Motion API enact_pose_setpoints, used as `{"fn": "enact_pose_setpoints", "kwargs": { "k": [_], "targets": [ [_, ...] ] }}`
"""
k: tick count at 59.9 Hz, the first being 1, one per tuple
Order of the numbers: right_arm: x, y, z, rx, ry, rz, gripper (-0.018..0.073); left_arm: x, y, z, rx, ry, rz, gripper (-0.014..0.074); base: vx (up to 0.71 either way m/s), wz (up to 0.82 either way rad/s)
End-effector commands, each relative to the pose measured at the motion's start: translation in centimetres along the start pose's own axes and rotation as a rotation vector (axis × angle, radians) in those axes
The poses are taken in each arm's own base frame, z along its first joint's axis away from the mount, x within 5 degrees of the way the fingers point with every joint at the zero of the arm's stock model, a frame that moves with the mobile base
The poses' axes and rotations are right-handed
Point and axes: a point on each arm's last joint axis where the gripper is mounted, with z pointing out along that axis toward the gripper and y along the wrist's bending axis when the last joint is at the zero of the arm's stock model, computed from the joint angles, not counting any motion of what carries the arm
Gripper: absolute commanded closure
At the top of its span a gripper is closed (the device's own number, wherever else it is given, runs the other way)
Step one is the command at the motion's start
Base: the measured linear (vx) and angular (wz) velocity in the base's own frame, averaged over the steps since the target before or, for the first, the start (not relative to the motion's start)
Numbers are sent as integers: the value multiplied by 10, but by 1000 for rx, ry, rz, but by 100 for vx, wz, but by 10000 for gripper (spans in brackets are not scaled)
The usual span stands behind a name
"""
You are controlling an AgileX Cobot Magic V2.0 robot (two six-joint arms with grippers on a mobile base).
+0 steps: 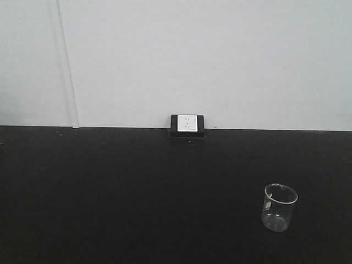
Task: Grab transparent chemical and place on left bench
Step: 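Drive to the bench with white trays, holding the dropper in the right gripper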
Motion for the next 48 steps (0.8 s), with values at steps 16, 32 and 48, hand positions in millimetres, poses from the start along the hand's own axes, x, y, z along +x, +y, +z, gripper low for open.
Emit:
{"fn": "enact_pose_setpoints", "kwargs": {
  "k": [16, 32, 48],
  "targets": [
    [-19, 3, -4, -29, -111, -7, 562, -3, 0, -1, -2, -81, -9, 600, -35, 26],
    [-19, 3, -4, -29, -111, -7, 562, -3, 0, -1, -2, -81, -9, 600, -33, 42],
    [-19, 3, -4, -29, -111, -7, 562, -3, 0, -1, -2, -81, -9, 600, -29, 65]
  ]
}}
